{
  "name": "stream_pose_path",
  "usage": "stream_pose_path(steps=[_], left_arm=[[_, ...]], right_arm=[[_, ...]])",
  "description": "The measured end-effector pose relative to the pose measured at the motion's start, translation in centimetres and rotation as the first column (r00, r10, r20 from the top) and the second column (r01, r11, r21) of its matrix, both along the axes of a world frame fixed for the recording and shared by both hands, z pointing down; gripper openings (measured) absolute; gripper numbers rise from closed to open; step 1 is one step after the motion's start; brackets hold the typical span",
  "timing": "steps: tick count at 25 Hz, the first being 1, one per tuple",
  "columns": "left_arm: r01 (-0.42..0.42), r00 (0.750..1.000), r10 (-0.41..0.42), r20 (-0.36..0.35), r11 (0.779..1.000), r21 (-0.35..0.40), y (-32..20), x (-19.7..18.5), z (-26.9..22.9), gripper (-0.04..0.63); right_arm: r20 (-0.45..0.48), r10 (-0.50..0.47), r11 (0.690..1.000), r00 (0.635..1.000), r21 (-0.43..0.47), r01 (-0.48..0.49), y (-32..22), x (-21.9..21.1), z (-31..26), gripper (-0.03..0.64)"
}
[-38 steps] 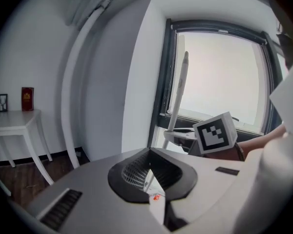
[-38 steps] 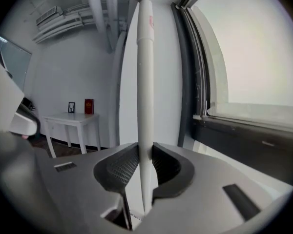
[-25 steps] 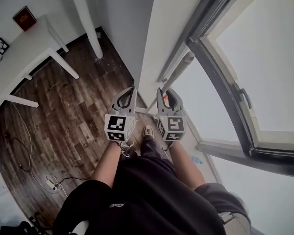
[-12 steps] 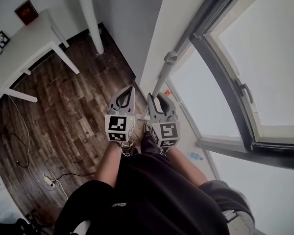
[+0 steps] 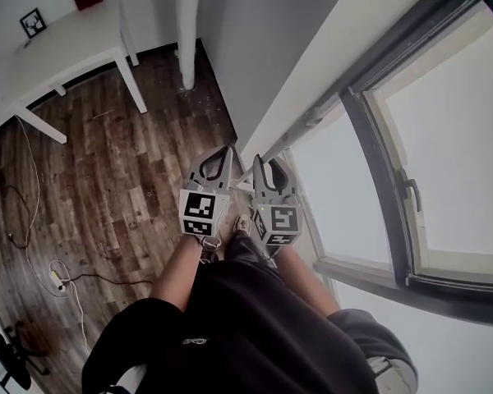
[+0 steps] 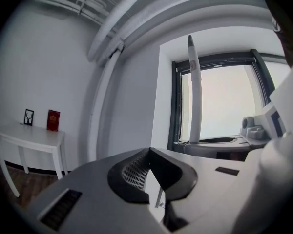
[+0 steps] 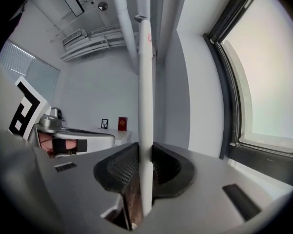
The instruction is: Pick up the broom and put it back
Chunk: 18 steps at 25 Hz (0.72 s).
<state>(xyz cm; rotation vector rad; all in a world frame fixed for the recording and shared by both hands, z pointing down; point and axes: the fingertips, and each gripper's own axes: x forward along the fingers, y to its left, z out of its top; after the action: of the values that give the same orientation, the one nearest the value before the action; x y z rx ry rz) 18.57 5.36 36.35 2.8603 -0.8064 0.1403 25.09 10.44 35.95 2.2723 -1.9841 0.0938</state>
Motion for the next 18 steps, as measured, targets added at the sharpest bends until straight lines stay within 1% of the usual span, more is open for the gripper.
stream_pose_path(steps=[4, 8, 12, 18], left_arm=[[0.076, 0.997, -0.076, 0.006, 0.997, 0.003, -1.0, -3.4, -0.2, 0.000], [0.177, 0.984, -0.178, 0.014, 0.984, 0.008, -2.0, -8.8, -0.3, 0.000], [0.286, 0.958, -0.286, 0.029, 0.958, 0.014, -2.8, -16.0, -0.2, 0.000], [0.418, 0.907, -0.419, 0.050, 0.908, 0.029, -2.8, -25.8, 0.1, 0.000]], right_arm=[[-0.006, -0.051, 0.999, 0.999, 0.005, 0.051, -1.7, -1.8, -0.1, 0.098], [-0.005, -0.104, 0.995, 0.995, 0.007, 0.104, -3.6, -4.8, 0.1, 0.098], [-0.004, -0.174, 0.985, 0.985, 0.005, 0.174, -5.6, -9.9, 0.4, 0.098], [0.018, -0.284, 0.959, 0.959, 0.011, 0.284, -7.4, -18.2, 0.9, 0.098]])
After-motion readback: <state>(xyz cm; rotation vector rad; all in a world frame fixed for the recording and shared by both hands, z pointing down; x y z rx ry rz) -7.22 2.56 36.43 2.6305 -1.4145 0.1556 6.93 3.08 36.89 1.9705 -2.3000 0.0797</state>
